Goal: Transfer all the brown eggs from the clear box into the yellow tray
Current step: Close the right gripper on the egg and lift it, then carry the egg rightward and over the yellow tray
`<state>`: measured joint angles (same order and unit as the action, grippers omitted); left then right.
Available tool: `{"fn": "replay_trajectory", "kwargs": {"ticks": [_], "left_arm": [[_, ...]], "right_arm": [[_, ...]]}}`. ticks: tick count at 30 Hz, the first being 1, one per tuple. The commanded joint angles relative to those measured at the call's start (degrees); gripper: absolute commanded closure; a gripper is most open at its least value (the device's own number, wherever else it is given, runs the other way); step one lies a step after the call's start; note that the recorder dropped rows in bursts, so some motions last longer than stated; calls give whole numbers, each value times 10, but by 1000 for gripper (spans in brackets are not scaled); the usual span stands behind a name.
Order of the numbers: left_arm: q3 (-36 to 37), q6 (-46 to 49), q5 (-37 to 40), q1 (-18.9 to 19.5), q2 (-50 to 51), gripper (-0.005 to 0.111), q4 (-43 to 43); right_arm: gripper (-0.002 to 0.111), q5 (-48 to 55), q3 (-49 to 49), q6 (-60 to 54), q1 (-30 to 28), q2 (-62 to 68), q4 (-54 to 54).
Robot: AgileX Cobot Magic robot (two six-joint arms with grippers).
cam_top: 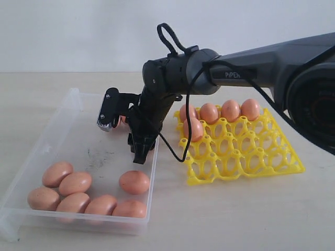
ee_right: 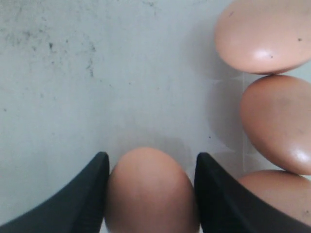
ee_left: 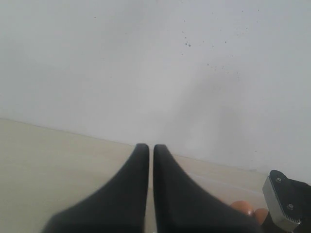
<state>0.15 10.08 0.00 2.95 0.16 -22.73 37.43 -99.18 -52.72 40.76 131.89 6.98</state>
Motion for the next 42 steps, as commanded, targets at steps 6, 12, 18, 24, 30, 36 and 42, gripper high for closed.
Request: {"fn": "replay_trajectory", "kwargs": {"ticks": [6,12,18,24,30,36,42], "left_arm": [[-2,3,0,-2,-2,103,-3],[-2,3,0,-2,-2,103,-3],[-2,3,0,-2,-2,103,-3],[-2,3,0,-2,-2,103,-3],[-2,3,0,-2,-2,103,-3],[-2,3,0,-2,-2,103,-3],[-2,3,0,-2,-2,103,-3]], "right_arm": [[109,-50,2,95,-4,-10,12],[109,-72,3,69,-26,-47,150],[109,-77,27,-59,-51,-77,347],[109,-155,99,-228,-51,-130,549],[109,-182,174,-404,-54,-187,769],[109,-163,253,-589,-70,-243,930],[109,-149,297,-582,-104,-284,930]]}}
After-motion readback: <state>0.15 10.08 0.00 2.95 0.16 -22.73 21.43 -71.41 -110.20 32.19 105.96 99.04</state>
